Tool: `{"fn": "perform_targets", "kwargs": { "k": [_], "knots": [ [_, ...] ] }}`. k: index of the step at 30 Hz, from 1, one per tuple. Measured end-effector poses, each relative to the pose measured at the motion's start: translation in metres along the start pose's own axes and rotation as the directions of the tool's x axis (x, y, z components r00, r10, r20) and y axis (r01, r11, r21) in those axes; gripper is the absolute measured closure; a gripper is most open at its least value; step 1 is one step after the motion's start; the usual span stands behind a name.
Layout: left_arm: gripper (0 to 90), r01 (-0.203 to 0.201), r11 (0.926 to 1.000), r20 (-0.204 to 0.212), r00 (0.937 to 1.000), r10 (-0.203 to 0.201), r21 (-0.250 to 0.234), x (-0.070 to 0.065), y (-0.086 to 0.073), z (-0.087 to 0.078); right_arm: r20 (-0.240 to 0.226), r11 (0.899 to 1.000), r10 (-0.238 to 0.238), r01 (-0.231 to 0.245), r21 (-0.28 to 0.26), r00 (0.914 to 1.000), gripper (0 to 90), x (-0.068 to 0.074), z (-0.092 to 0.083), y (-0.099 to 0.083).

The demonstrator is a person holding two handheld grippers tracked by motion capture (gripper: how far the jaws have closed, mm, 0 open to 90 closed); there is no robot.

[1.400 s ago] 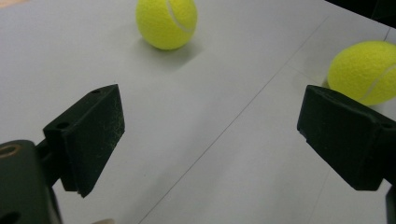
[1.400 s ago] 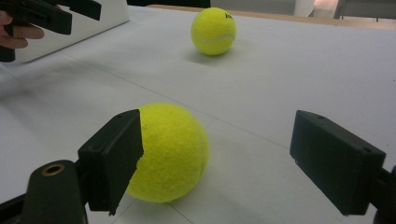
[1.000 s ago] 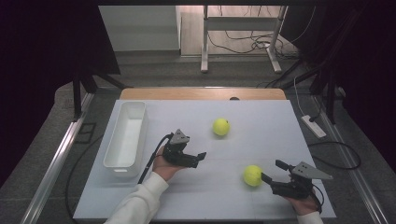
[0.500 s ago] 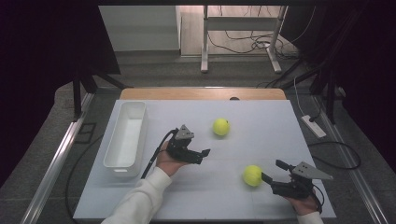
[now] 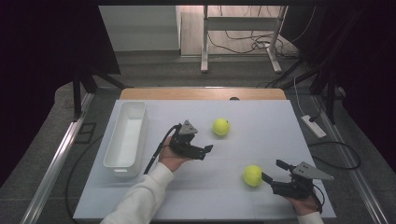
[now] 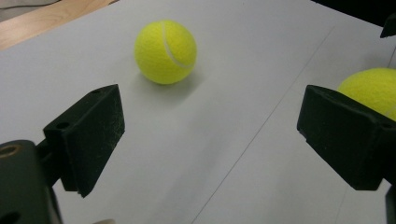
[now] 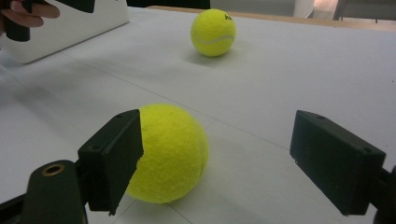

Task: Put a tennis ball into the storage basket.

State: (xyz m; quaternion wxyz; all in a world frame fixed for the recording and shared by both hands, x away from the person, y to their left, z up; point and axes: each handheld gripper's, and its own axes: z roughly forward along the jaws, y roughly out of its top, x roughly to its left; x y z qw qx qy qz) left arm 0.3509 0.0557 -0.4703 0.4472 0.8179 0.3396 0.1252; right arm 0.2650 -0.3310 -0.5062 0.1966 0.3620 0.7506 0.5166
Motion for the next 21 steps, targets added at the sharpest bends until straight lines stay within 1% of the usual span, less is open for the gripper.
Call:
{"fn": "perform_targets", "kwargs": {
  "k": [4,8,13,18,21],
  "knots": [
    [8.2,0.002,1.0000,0.001,1.0000,-0.002,0.005,0.002,0.002,0.005,0.000,1.000,0.001,-0.001,0.001,1.0000,16.8,0.000,0.000,0.000],
    [8.1,-0.015,0.9999,0.004,0.9999,0.015,0.004,0.003,0.006,0.009,0.004,1.000,-0.002,0.002,0.002,1.0000,16.8,0.000,0.000,0.000],
    [8.1,-0.013,0.9999,0.010,0.9999,0.013,0.004,0.005,0.008,0.014,0.007,1.000,-0.002,0.002,0.004,1.0000,16.8,0.000,0.001,0.000],
    [8.1,0.004,1.0000,0.012,0.9999,-0.004,-0.001,0.008,0.008,0.017,0.008,1.000,-0.002,0.002,0.006,1.0000,16.8,0.000,0.000,-0.001],
    [8.1,0.004,1.0000,0.006,1.0000,-0.004,-0.002,0.008,0.009,0.019,0.007,1.000,-0.005,0.005,0.006,1.0000,16.8,-0.001,0.001,-0.001]
  ]
}}
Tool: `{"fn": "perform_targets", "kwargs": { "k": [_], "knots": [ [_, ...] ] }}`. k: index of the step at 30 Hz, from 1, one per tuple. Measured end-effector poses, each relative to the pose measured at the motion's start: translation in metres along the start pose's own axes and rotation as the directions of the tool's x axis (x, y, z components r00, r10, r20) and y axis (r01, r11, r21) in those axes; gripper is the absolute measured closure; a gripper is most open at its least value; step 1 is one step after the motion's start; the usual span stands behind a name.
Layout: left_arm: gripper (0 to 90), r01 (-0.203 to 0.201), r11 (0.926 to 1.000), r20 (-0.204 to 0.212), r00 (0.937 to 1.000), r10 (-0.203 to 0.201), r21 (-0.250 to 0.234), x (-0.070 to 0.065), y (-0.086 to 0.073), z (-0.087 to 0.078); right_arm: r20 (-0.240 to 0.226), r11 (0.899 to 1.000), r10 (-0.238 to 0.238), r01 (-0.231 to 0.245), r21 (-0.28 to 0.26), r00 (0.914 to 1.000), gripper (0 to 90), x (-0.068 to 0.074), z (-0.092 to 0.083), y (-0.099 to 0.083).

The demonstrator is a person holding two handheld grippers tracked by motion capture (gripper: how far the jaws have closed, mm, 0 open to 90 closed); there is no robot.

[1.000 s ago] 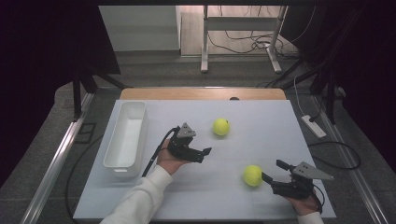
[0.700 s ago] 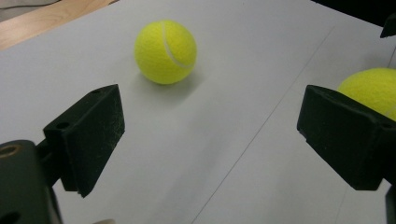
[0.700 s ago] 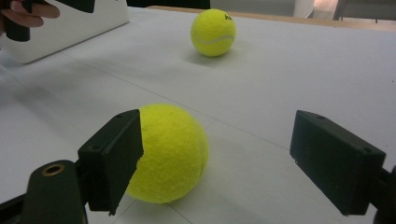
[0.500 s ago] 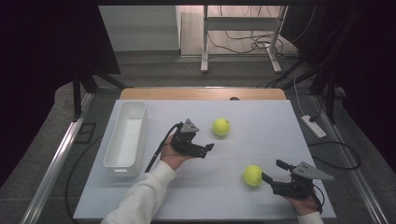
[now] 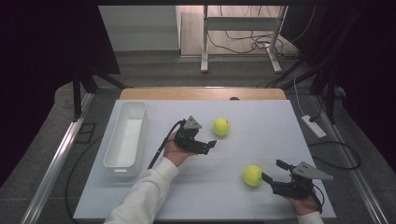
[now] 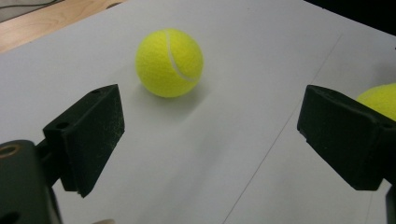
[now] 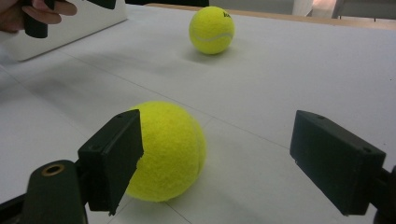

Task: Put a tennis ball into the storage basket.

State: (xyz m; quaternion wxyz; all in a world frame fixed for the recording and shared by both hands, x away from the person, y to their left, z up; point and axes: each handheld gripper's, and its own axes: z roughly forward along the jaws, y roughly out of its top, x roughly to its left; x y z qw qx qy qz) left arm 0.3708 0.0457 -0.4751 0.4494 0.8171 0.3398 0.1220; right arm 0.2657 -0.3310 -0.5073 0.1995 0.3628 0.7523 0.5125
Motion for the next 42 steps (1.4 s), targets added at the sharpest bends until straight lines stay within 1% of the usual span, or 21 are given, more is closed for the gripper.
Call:
{"fn": "perform_targets", "kwargs": {
  "k": [5,7,12,16,18,26,28,30,35,38,42],
  "knots": [
    [8.1,-0.001,0.9999,-0.004,1.0000,0.001,0.016,0.001,0.001,0.006,0.001,1.000,0.001,-0.001,-0.004,1.0000,16.8,0.000,0.000,0.000],
    [8.1,-0.002,0.9999,-0.010,1.0000,0.002,0.015,0.001,0.001,0.008,0.001,1.000,0.000,0.000,-0.003,1.0000,16.8,0.000,0.000,0.000],
    [8.1,-0.019,0.9995,-0.018,0.9997,0.019,0.024,0.000,0.003,0.014,0.000,1.000,-0.001,0.001,-0.002,1.0000,16.8,0.000,0.000,0.000],
    [8.1,-0.018,0.9993,-0.019,0.9996,0.019,0.033,0.002,0.005,0.017,0.001,1.000,0.001,-0.001,-0.005,1.0000,16.8,-0.001,0.000,0.000],
    [8.1,-0.010,0.9993,-0.018,0.9998,0.011,0.036,0.003,0.005,0.020,0.001,1.000,0.001,-0.001,-0.004,1.0000,16.8,-0.001,0.000,0.000],
    [8.1,-0.012,0.9985,-0.019,0.9997,0.014,0.054,0.004,0.009,0.029,-0.003,1.000,0.000,0.000,-0.001,1.0000,16.8,-0.002,0.000,0.000],
    [8.1,-0.018,0.9983,-0.023,0.9995,0.019,0.056,0.005,0.010,0.031,-0.004,1.000,0.001,-0.001,-0.003,1.0000,16.8,-0.002,0.000,0.000],
    [8.1,-0.012,0.9984,-0.022,0.9997,0.014,0.055,0.006,0.011,0.032,-0.004,1.000,0.000,0.000,-0.002,1.0000,16.7,-0.002,0.000,0.000],
    [8.1,-0.013,0.9979,-0.023,0.9996,0.014,0.063,0.008,0.010,0.036,-0.006,1.000,-0.001,0.001,-0.001,1.0000,16.7,-0.002,0.000,0.000],
    [8.1,-0.004,0.9979,-0.026,0.9996,0.006,0.065,0.009,0.010,0.039,-0.007,1.000,-0.001,0.001,0.000,1.0000,16.7,-0.003,0.000,-0.001],
    [8.1,-0.003,0.9976,-0.031,0.9995,0.005,0.070,0.011,0.010,0.042,-0.006,1.000,-0.001,0.001,0.000,1.0000,16.7,-0.003,0.000,-0.001]
  ]
}}
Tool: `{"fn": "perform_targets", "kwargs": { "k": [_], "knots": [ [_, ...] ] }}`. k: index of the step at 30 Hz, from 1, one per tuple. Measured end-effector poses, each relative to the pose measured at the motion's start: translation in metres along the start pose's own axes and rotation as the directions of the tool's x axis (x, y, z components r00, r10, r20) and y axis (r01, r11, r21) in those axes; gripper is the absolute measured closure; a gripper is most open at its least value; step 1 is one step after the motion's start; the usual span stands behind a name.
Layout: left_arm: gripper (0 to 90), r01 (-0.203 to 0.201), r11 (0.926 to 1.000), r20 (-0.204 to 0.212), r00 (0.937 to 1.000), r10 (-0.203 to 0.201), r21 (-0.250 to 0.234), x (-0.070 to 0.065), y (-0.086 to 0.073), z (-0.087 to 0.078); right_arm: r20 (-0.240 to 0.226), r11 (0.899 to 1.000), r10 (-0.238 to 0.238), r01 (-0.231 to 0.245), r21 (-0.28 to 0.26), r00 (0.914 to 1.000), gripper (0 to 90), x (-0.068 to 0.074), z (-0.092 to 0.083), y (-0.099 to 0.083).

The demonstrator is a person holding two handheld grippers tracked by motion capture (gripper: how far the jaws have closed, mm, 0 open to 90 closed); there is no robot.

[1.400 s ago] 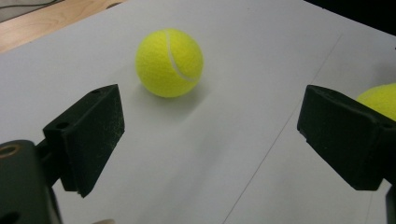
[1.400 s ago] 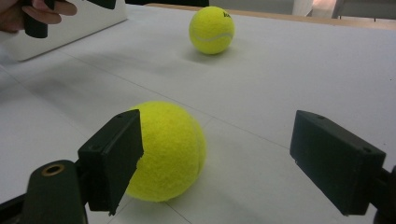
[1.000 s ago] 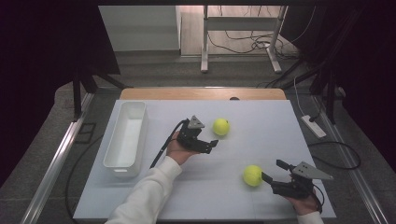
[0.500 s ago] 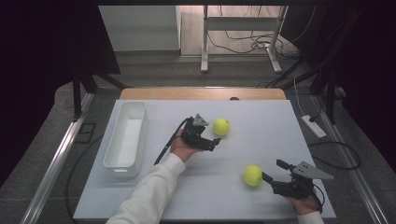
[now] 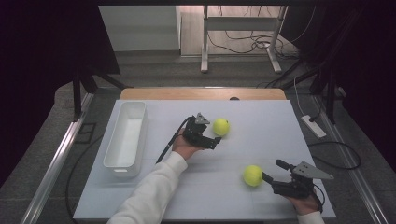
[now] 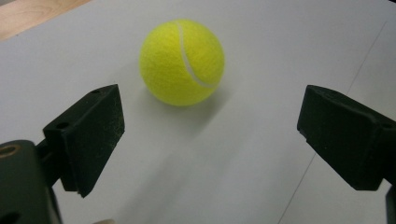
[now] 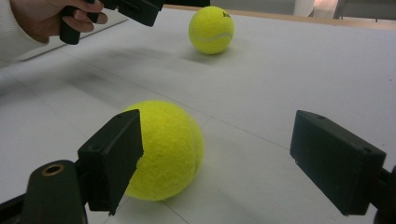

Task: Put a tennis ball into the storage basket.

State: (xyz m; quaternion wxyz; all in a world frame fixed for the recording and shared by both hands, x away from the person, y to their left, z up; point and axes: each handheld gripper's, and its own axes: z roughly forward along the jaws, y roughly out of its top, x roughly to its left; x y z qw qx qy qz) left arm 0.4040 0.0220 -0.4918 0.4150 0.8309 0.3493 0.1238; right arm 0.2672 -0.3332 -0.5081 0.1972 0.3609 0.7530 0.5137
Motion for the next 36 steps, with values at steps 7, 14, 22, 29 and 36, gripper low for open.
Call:
{"fn": "perform_targets", "kwargs": {
  "k": [7,14,22,29,36],
  "knots": [
    [8.3,0.003,1.0000,-0.011,0.9999,-0.003,0.005,0.002,0.000,0.007,0.001,1.000,0.001,-0.001,0.002,1.0000,16.7,0.000,0.000,0.000],
    [8.3,0.000,1.0000,-0.007,1.0000,0.000,0.009,0.002,0.005,0.013,-0.001,1.000,0.001,-0.001,0.003,1.0000,16.6,-0.001,0.000,-0.001],
    [8.3,0.000,0.9999,-0.006,1.0000,0.000,0.015,0.003,0.010,0.020,0.000,1.000,0.003,-0.003,0.000,1.0000,16.6,-0.001,0.000,-0.001],
    [8.3,0.004,0.9997,-0.010,0.9999,-0.004,0.025,0.005,0.012,0.025,0.003,1.000,0.005,-0.005,0.001,1.0000,16.6,-0.001,-0.001,-0.001],
    [8.4,0.013,0.9994,-0.011,0.9999,-0.012,0.031,0.008,0.015,0.032,0.006,1.000,0.007,-0.007,-0.001,1.0000,16.6,-0.001,-0.001,-0.001]
  ]
}}
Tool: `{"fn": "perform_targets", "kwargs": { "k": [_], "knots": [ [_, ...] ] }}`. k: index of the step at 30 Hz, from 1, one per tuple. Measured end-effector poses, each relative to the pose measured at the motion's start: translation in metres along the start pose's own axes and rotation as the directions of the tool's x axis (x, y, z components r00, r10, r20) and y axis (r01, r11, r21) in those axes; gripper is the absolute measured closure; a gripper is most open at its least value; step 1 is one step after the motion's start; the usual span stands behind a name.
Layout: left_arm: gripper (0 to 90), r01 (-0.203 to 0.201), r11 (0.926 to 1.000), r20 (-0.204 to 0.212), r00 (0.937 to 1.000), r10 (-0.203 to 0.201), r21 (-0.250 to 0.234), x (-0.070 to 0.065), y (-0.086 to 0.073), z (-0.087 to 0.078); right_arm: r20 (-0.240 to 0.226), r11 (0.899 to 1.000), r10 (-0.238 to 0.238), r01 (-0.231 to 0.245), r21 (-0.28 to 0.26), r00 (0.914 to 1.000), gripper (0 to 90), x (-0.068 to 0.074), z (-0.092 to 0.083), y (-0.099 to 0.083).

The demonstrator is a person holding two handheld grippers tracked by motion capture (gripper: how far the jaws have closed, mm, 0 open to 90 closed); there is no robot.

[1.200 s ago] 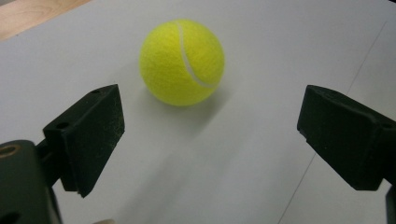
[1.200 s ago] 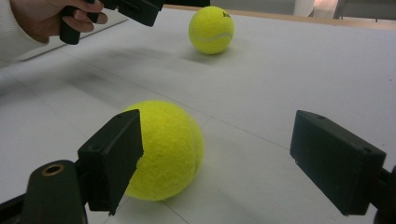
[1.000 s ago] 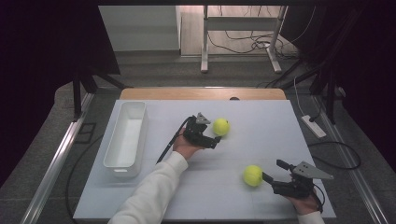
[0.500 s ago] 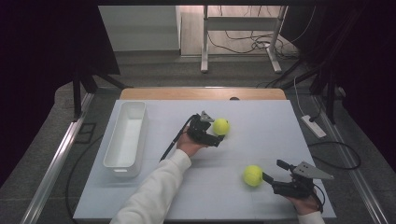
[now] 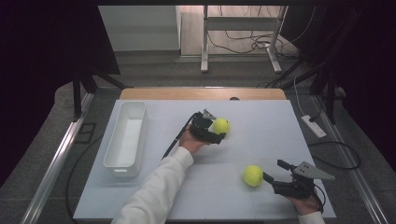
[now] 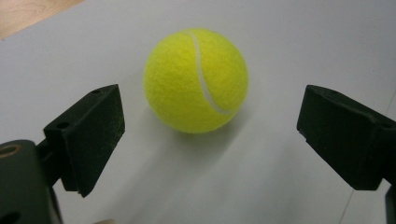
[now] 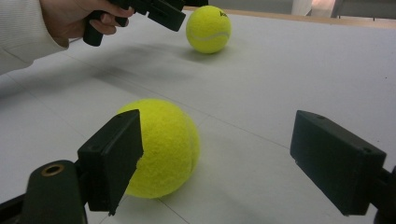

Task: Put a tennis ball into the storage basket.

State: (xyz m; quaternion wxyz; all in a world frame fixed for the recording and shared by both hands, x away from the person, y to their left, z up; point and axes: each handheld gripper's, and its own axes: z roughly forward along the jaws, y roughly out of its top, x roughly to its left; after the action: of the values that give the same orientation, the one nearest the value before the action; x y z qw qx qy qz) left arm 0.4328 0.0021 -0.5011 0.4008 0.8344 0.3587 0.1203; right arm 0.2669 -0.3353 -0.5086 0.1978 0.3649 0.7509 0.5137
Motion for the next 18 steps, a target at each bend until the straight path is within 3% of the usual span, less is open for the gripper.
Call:
{"fn": "perform_targets", "kwargs": {
  "k": [18],
  "knots": [
    [8.4,-0.002,0.9995,-0.012,0.9999,0.003,0.030,0.003,0.003,0.014,0.001,1.000,-0.002,0.002,0.003,1.0000,16.6,0.000,0.000,0.000]
  ]
}}
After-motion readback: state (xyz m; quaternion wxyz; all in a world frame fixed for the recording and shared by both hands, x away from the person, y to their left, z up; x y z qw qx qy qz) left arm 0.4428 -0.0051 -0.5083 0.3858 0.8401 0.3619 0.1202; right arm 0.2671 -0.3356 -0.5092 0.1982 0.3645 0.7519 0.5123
